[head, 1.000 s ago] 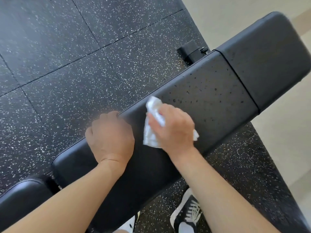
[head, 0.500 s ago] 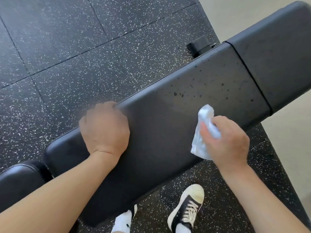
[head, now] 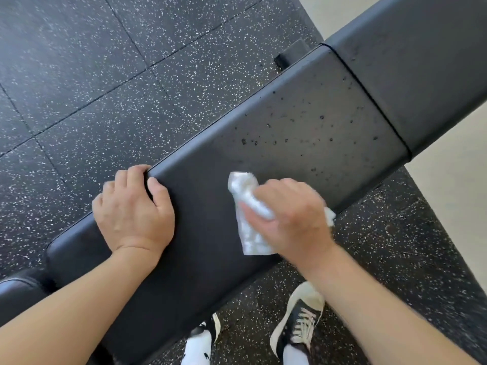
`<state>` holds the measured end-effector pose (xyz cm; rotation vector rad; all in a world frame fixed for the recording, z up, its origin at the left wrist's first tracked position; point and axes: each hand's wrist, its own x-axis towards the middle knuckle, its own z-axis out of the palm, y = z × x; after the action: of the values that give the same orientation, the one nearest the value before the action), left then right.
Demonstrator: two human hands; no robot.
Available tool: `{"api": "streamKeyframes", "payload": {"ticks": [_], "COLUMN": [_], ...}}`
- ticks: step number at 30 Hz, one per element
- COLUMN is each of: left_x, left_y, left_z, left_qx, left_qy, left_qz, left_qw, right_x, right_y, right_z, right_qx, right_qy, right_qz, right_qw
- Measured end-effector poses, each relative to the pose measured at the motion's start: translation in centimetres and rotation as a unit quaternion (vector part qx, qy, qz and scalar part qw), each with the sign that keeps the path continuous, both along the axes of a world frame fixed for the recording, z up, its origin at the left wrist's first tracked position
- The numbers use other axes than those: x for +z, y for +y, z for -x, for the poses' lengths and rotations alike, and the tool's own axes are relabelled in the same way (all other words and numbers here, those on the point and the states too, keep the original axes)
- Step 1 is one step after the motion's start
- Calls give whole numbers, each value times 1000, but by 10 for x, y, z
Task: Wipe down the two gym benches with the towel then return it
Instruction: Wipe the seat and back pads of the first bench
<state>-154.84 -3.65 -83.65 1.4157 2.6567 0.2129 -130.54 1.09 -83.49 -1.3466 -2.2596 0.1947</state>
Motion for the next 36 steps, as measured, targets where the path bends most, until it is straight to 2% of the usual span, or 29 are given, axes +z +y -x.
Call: {"api": "streamKeyframes", "payload": {"ticks": [3,6,9,13,15,18,21,24,26,28,30,33,36], "left_x": [0,1,2,0,-1,1,0,-2,-1,0,0,-1,-2], "left_y": [1,1,1,1,2,0,1,0,0,0,0,1,0], "left_z": [-1,-1,-1,0,0,-1,0,1,0,-1,0,1,1], "left_qx": [3,7,9,6,4,0,3,5,7,8,9,11,9], "left_qy": [0,-4,-7,-4,-3,0,-1,-1,-3,-4,-5,-5,2], "left_qz": [3,3,-2,7,12,4,-2,-3,-6,-6,-2,3,-3], "left_qw": [1000,1000,1000,1000,1000,1000,1000,1000,1000,1000,1000,1000,1000], "right_x": [2,9,9,15,17,17,12,12,16,21,21,20,21], "right_y": [22,22,5,0,11,41,92,131,129,103,64,19,17], "right_z": [-67,-62,7,101,118,102,62,35,41,67,99,120,100], "right_qx": [-69,-127,-74,15,40,46,-36,-147,-166,-132,-53,56,99], "right_qy": [-25,-32,-28,32,56,50,33,27,27,7,-41,-14,-13], "right_qz": [-6,30,30,66,84,79,55,88,105,117,107,97,81], "right_qw": [997,991,996,997,994,995,997,985,980,984,992,994,992]}}
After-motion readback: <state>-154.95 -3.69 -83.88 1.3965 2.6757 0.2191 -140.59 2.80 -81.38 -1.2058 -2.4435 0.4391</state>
